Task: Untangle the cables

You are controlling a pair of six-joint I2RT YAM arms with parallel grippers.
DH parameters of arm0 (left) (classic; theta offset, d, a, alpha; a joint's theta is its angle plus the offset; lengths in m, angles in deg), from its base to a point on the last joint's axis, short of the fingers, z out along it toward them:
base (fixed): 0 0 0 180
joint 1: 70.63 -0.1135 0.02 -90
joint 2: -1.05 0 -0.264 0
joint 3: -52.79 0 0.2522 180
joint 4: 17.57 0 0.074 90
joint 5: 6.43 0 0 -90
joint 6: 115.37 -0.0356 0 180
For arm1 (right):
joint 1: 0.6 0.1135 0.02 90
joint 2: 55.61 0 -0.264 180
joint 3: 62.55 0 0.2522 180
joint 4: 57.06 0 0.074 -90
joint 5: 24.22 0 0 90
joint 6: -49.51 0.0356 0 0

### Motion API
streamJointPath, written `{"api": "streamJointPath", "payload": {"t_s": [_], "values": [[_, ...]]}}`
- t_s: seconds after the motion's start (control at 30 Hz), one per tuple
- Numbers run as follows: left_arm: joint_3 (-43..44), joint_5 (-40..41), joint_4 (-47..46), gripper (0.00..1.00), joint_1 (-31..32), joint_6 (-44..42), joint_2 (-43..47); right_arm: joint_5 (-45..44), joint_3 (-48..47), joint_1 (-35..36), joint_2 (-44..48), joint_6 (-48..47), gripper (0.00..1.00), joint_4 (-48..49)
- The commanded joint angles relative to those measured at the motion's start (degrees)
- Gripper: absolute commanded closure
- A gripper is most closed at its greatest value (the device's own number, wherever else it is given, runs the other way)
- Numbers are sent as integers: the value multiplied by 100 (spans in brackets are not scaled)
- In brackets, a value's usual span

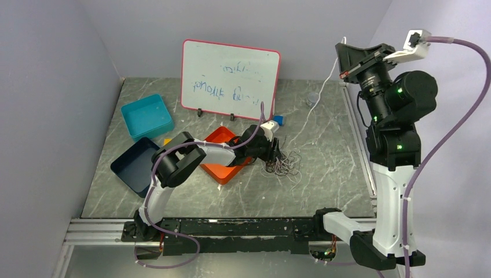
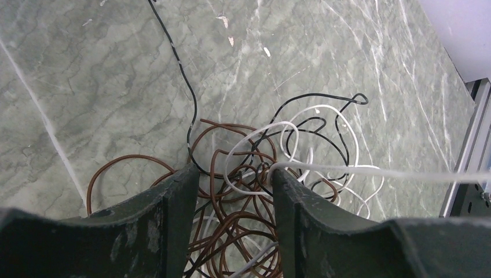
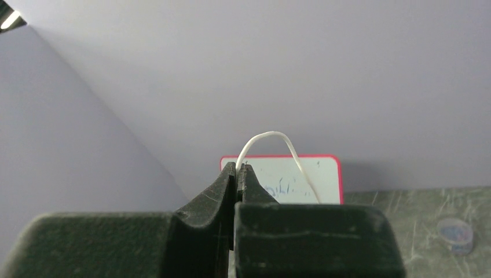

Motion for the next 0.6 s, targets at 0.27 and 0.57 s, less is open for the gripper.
{"api": "streamJointPath", "payload": {"t_s": [0.27,0.57], "values": [[-221,-125,-259,45,60,26,143,-1058,-1186,-28,-243,-727,100,501],[-314,-90,-277,44,62,35,182,-1224,-2071,-27,-668,-838,100,1038]]}}
